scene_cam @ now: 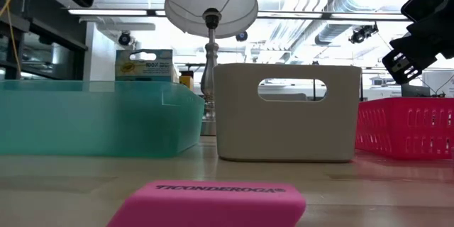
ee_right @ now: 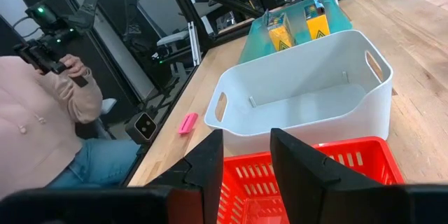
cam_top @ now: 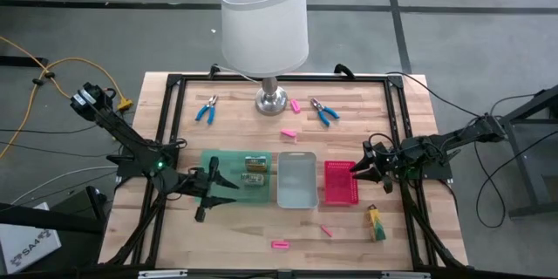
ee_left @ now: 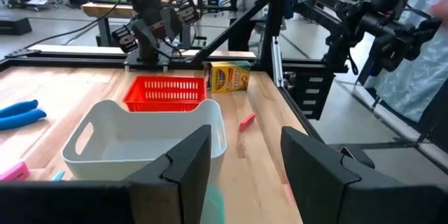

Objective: Pick & Place School Supplies
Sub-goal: Put the yellow box of crayons into the green bin

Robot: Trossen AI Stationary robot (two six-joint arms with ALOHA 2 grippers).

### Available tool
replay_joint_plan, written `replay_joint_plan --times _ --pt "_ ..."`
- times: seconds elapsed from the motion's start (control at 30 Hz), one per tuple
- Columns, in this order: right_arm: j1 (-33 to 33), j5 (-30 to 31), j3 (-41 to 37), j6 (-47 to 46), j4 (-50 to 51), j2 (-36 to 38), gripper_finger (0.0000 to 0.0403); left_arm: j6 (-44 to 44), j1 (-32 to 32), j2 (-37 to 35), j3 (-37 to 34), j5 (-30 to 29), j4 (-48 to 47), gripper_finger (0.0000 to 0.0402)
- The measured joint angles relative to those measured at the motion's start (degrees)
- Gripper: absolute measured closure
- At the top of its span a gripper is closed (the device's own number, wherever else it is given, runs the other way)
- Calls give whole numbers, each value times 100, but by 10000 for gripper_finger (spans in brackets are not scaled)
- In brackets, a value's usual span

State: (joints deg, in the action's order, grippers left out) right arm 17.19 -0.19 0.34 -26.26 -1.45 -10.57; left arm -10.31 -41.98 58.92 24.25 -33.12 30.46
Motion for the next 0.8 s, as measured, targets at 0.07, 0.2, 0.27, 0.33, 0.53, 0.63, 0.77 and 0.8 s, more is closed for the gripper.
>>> replay_joint_plan --times 0.07,0.2,0.27,0.33,0.53,0.63,0.77,0.8 --pt "0 -1 0 0 0 0 292 -2 0 0 0 -1 2 232" --pt "0 0 0 0 0 0 292 -30 -1 0 0 2 0 232" --pt "0 0 -2 0 0 0 292 -33 0 0 0 2 0 232" --pt "0 0 -2 0 0 0 292 -37 0 0 0 2 0 232" --pt "0 15 0 -2 -7 0 292 -42 0 4 0 4 0 232" --pt "0 6 -1 -56 -7 -1 292 -39 0 4 0 5 0 232" --pt "0 7 0 -55 -7 -1 292 -41 0 4 0 6 0 232" --pt "0 7 -2 -50 -7 0 292 -41 0 4 0 6 0 232"
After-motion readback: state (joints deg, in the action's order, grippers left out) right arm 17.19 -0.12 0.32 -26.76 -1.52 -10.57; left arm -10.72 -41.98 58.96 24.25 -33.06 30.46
